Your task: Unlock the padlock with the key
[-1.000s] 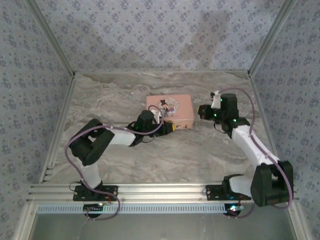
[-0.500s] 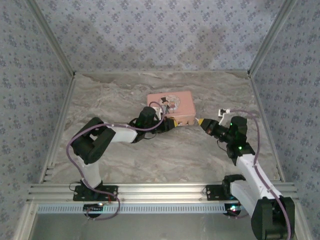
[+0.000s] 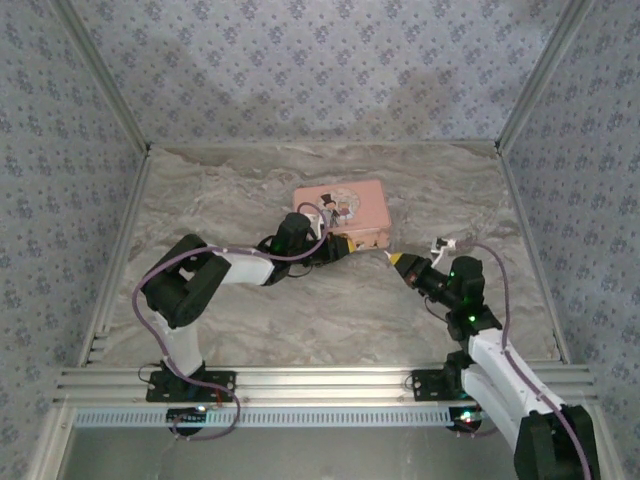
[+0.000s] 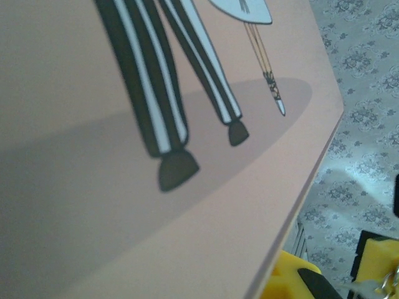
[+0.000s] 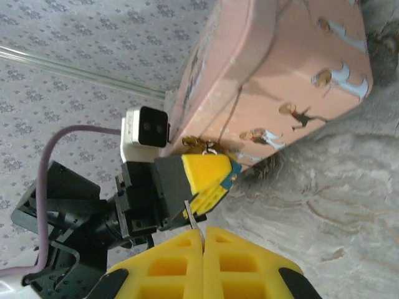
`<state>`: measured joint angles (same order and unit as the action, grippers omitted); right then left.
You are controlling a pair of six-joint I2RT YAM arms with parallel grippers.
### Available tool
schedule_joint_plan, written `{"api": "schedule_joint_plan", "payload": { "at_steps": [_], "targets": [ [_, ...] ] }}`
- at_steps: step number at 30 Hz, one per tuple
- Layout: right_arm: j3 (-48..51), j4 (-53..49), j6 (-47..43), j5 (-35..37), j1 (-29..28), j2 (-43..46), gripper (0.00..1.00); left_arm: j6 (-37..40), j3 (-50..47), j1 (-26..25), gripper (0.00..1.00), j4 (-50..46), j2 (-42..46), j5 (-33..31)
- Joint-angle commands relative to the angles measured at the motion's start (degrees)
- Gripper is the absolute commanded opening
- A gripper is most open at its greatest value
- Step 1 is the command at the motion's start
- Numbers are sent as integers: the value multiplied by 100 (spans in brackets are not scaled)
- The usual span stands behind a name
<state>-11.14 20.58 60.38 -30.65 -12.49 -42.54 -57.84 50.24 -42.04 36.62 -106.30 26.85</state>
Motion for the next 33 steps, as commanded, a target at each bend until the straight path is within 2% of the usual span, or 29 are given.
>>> {"api": "schedule_joint_plan", "payload": {
  "at_steps": [1,7,20,33],
  "targets": [
    [122,576,246,645,-378,-201,0,-279,84,39,0,366,101,316],
    [155,1469,332,967,-840,-1078,0,-401,50,40,0,507,101,390],
    [-69,3349,548,610,-896,-2961,0,-586,15,67,0,710,178,431],
    [-263,3560,467,605,-1103,-3145,0,-863,-207,170,0,987,347,608]
  ]
}}
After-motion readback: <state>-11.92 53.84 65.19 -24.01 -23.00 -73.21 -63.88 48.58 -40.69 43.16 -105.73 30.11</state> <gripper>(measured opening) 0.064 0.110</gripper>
